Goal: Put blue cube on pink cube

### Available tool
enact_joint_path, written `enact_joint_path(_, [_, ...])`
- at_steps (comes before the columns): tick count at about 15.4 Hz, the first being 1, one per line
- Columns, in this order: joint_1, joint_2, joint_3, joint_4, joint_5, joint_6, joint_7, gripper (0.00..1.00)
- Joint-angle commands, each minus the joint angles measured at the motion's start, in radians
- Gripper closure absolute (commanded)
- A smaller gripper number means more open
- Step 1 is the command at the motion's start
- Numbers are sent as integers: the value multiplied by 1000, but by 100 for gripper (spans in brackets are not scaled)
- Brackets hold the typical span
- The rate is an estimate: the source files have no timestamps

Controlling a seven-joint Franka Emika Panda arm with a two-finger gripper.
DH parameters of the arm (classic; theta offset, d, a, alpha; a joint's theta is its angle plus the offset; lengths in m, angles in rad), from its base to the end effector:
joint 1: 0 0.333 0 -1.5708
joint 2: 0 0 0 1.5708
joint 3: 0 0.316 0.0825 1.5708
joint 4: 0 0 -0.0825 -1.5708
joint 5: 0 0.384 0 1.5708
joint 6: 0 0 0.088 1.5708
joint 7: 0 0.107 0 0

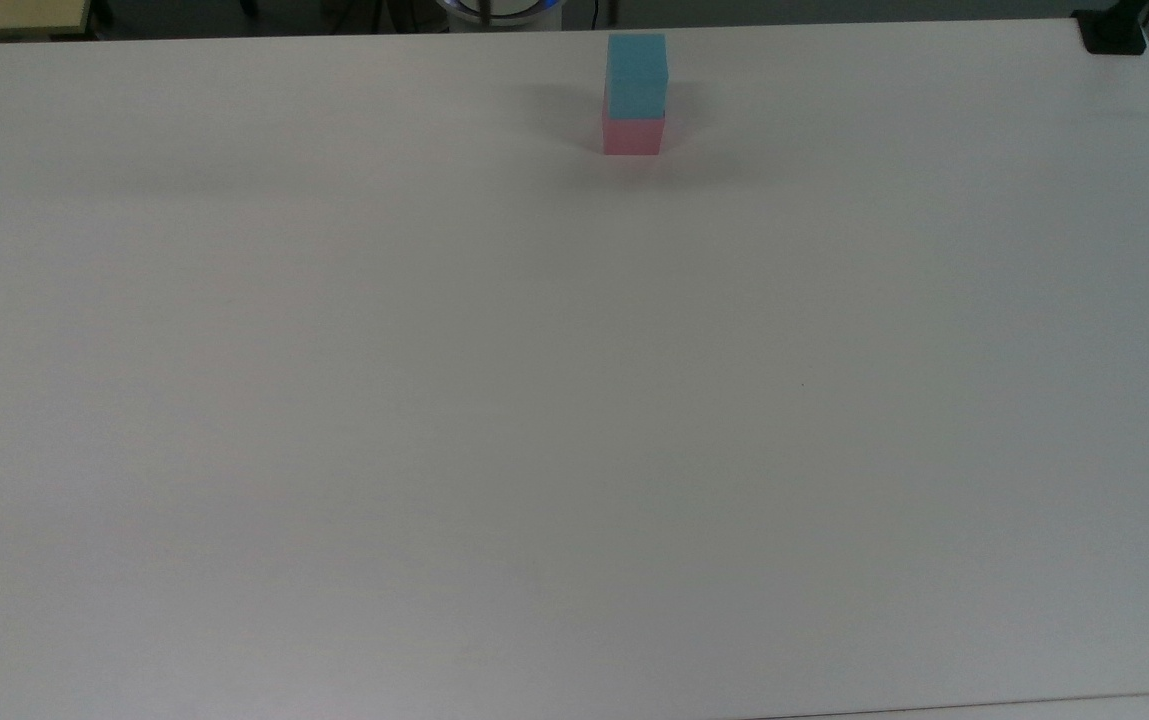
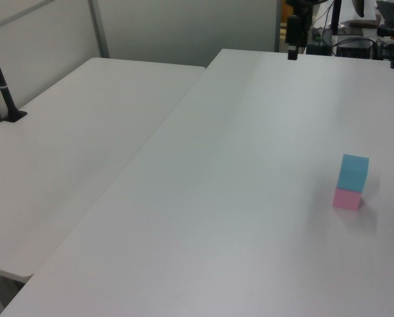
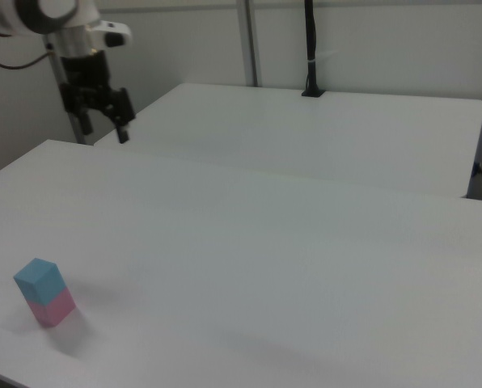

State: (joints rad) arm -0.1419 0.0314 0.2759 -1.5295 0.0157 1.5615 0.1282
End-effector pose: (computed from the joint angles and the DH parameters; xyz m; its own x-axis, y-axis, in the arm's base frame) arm 0.5583 0.0744 0.6263 1.0000 0.0058 -0.0013 0.0058 -0.9997 -0.0243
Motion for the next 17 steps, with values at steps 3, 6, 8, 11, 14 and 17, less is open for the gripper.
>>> enact_joint_path(3, [-41, 36, 2, 52, -31, 26, -78, 0])
enact_joint_path(6, [-54, 38, 0, 49, -31, 26, -78, 0])
enact_joint_path(8, [-73, 36, 0, 49, -31, 26, -78, 0])
enact_joint_path(11, [-74, 30, 0, 49, -36, 23, -76, 0])
enact_joint_path(14, [-23, 25, -39, 36, -39, 23, -67, 0])
enact_joint_path(17, [109, 24, -185, 31, -37, 29, -67, 0])
